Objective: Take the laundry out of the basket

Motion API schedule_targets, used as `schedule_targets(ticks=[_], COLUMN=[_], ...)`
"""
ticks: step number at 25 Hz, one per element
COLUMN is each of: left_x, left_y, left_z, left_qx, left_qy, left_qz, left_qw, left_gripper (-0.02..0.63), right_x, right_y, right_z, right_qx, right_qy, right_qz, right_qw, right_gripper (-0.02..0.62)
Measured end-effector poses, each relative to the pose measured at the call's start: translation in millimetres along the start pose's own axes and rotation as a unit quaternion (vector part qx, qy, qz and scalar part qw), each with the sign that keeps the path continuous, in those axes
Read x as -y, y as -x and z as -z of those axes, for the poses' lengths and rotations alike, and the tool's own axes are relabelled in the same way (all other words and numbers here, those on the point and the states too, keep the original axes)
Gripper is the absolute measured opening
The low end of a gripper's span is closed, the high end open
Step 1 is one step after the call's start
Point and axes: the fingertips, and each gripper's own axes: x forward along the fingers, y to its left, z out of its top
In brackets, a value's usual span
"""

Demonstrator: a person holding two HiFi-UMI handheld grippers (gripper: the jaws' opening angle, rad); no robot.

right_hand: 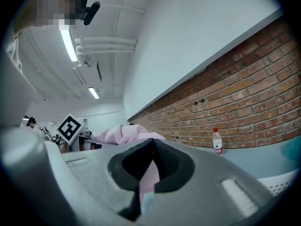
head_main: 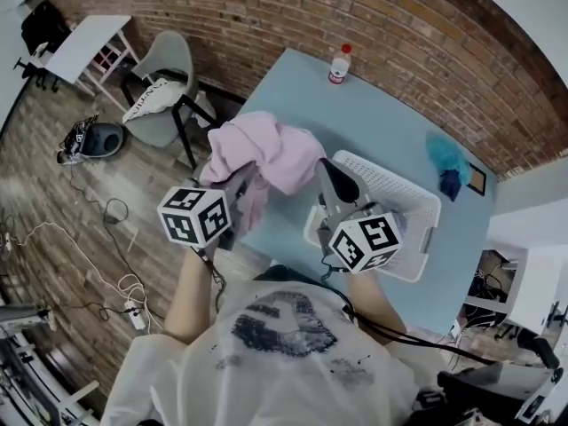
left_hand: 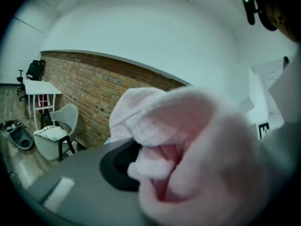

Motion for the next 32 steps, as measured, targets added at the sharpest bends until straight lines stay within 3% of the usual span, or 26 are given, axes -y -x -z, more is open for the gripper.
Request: schedule_targets(ticks=[16, 24, 32], left_x=[-98, -128, -153], left_y=[-32, -66, -97], left_z=[70, 112, 163], left_qx=[-0.043, -0.060, -0.110], left_qy=[0.062, 0.050, 0.045], left_qz=[-0.039, -0.047, -0.066], left_qw=[0.9964, 0.9958, 0.9907], left_gripper=[0.164, 0.166, 0.170], right_x=[4, 13, 19], right_y=[-77, -102, -113], right_z=[56, 74, 86], right_qx=[-0.077, -0.097, -0.110], right_qy=[-0.015, -0.025, -0.032], right_qz=[-0.004, 0.006, 0.008], right_qw=[0.997, 0.995, 0.993], right_gripper=[-0.003, -0.002, -0.003])
